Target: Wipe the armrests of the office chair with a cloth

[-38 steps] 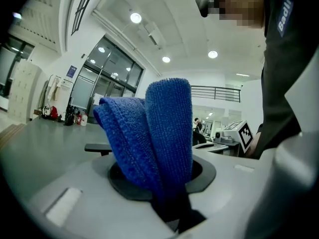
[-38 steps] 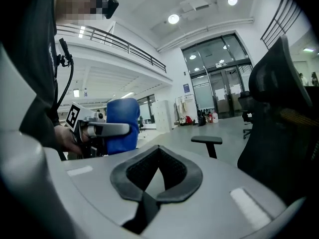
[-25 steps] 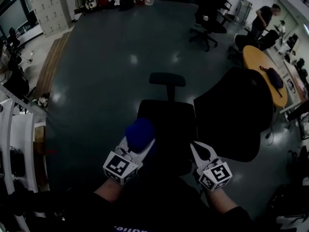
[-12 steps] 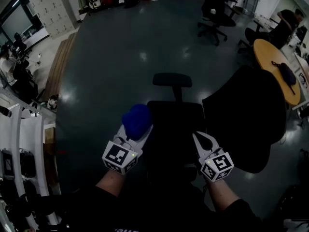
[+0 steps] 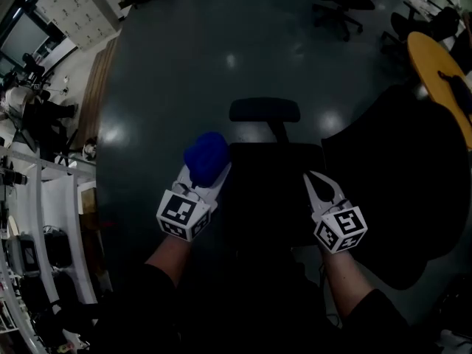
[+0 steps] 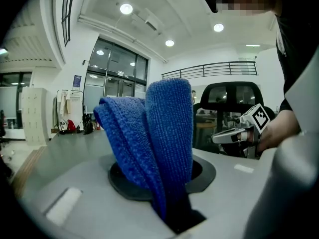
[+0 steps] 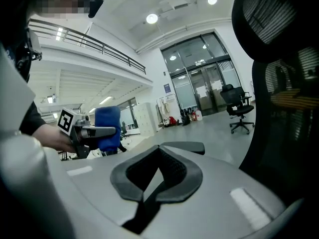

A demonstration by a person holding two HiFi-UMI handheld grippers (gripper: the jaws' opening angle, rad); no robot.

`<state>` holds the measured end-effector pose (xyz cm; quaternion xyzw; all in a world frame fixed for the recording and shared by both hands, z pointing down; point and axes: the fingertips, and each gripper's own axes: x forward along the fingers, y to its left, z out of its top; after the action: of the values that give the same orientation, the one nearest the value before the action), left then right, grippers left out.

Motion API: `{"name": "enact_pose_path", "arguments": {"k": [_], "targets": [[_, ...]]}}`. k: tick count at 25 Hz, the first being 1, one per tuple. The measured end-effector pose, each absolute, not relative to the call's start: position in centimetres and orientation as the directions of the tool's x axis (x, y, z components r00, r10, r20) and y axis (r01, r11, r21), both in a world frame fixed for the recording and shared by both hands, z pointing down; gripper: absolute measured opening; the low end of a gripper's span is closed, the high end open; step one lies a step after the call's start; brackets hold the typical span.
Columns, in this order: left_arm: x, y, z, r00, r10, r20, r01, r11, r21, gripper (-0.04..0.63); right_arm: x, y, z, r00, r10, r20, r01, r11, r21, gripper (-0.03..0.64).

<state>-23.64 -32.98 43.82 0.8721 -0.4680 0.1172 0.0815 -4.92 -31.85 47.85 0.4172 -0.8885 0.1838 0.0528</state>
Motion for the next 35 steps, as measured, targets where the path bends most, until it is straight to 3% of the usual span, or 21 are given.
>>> {"name": "enact_pose_path", "arguments": {"k": [11,19,28,35], "targets": [[-24.9,-43.6,48.1,0.490,-0.761,0.425,-0.818,-0.570,-0.079,0.129,-3.2,-39.5,51.6,-0.572,-0.758,0.312,-0.820,0.521,-0.238,0.003],[-30.4,-50.3,55.1,0.307,-0.725,0.616,-0.871,-0.475,-0.125,0.129,-2.2,-44.6,57.9,-0.477,-0.748,0.461,-0.872,0.467,-0.143,0.003],[-26.5,-55.9,59.8,0.215,-0.654,0.726,-0.667,-0.641,-0.380,0.129,-1.8,-50.9,62.7,-0.431,-0.708,0.559,-0.838,0.544,0.042,0.003],[-25.4,-57.0,60.9,0.156,-0.614,0.774,-0.600,-0.681,-0.420,0.128,-2.5,-52.5,63.3,-0.405,-0.688,0.602,-0.791,0.594,0.146,0.003]]}}
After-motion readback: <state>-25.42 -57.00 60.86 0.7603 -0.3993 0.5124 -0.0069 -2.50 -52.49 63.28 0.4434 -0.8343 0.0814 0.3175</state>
